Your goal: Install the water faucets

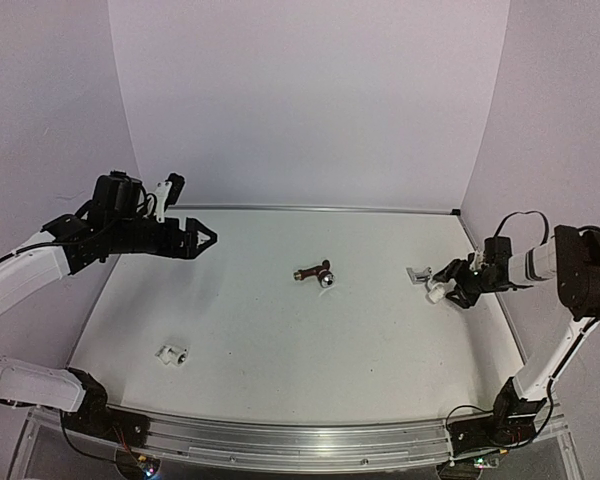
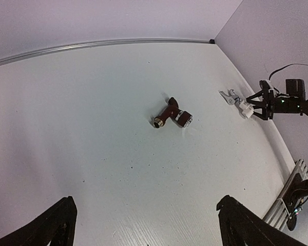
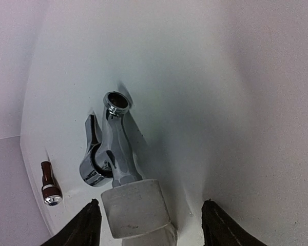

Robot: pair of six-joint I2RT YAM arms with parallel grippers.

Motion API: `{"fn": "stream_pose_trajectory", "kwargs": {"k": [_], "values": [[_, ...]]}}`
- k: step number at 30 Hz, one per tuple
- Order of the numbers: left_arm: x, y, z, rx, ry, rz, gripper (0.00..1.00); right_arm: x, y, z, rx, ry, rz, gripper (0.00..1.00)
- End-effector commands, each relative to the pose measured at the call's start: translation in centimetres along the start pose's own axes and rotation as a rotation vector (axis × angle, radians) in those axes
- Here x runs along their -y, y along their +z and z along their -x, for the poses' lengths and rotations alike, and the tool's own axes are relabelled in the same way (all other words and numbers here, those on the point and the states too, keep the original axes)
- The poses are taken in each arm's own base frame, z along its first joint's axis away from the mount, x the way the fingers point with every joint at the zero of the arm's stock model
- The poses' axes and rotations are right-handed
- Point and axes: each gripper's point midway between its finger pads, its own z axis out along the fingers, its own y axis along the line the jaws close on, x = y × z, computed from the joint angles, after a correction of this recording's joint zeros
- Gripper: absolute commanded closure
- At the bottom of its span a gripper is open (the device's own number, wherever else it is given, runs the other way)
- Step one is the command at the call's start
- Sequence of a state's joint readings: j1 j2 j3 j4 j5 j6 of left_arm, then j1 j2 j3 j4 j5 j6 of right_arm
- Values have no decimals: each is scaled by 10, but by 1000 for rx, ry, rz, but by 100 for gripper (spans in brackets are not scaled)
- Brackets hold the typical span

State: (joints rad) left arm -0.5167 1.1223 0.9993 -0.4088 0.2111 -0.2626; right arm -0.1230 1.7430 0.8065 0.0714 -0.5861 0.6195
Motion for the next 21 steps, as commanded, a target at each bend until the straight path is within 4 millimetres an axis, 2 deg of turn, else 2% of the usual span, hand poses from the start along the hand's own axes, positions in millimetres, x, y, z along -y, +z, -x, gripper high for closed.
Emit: {"fn": "stream_pose_trajectory", "kwargs": {"k": [1,4,6,9,14,18,21], "values": [[4,2,9,26,-12,-22,1,-11,-26,19,69,-115,-73,27],[2,3,9,27,-23,-11,1,-20,-39,23,91,-174,-112,23],[-1,5,8,24,-34,1,1,-33,-49,20,104,-255,-153,22],[-8,12,1,5,-75,29,1,-69,-54,4,119,-419,-191,21],[-22,32,-31,-83,-211,63,2,-122,-40,-49,51,-588,-148,12],[-26,39,-53,-134,-310,67,5,-160,-20,-106,-19,-729,-96,8],[-35,37,-73,-154,-409,110,9,-187,-7,-151,-89,-828,-30,2]]}}
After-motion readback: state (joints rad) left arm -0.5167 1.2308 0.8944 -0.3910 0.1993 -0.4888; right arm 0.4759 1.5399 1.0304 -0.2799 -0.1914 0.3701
